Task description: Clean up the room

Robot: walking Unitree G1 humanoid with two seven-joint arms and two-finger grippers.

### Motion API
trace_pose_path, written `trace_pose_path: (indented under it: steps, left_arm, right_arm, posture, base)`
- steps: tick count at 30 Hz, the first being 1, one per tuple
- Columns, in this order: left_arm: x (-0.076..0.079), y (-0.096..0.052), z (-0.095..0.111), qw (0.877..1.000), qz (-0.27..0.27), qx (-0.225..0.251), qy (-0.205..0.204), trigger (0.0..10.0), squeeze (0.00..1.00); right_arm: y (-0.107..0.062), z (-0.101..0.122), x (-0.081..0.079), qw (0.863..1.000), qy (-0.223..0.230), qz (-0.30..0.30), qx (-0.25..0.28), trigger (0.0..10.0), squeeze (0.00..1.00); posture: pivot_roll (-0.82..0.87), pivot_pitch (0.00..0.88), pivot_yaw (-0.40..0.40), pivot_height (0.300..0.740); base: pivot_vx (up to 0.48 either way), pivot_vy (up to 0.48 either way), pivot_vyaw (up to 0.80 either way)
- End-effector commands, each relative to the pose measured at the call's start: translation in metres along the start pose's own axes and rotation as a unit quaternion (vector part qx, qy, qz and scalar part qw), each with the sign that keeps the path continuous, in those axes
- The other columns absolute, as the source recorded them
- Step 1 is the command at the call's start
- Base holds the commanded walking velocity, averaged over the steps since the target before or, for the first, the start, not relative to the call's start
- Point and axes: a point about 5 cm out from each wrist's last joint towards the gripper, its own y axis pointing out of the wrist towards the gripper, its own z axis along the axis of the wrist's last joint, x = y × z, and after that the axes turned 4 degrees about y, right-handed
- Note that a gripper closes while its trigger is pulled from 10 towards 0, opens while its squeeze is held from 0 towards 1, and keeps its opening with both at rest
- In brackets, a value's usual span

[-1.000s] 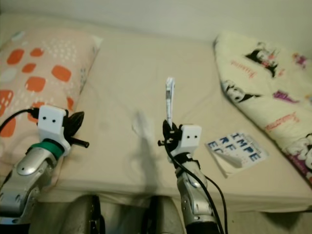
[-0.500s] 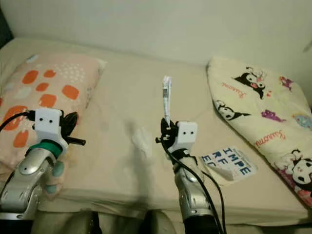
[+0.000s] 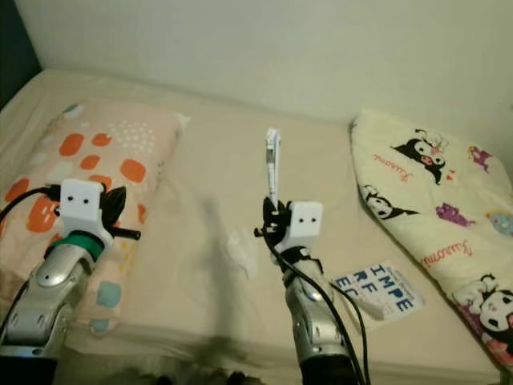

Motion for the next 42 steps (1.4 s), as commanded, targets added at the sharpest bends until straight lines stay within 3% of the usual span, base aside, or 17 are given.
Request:
trace_pose_path:
  steps: [1, 12, 42]
  left_arm:
    - [0.0045, -0.0009, -0.0081, 1.000, -0.006, -0.013, 0.007, 10.0, 0.00]
    - [0.0133, -0.0029, -0.0145, 1.000, -0.018, -0.016, 0.011, 10.0, 0.00]
    - [0.0125, -0.0038, -0.0156, 1.000, -0.014, -0.008, 0.016, 10.0, 0.00]
  right_arm:
    - [-0.0051, -0.0096, 0.0068, 1.000, 0.001, -0.017, -0.020, 10.0, 0.00]
    - [-0.0072, -0.0154, 0.0040, 0.999, -0.004, -0.017, -0.030, 10.0, 0.00]
    - [-0.0047, -0.0162, -0.0022, 0.999, -0.010, -0.005, -0.033, 10.0, 0.00]
  posture:
    - [0.09, 0.024, -0.067, 0.726]
    - [0.09, 0.032, -0.065, 0.726]
    - [0.08, 0.028, -0.074, 0.726]
  base:
    - [0.000, 0.000, 0.00]
    - [0.000, 0.000, 0.00]
    - [-0.287, 0.000, 0.00]
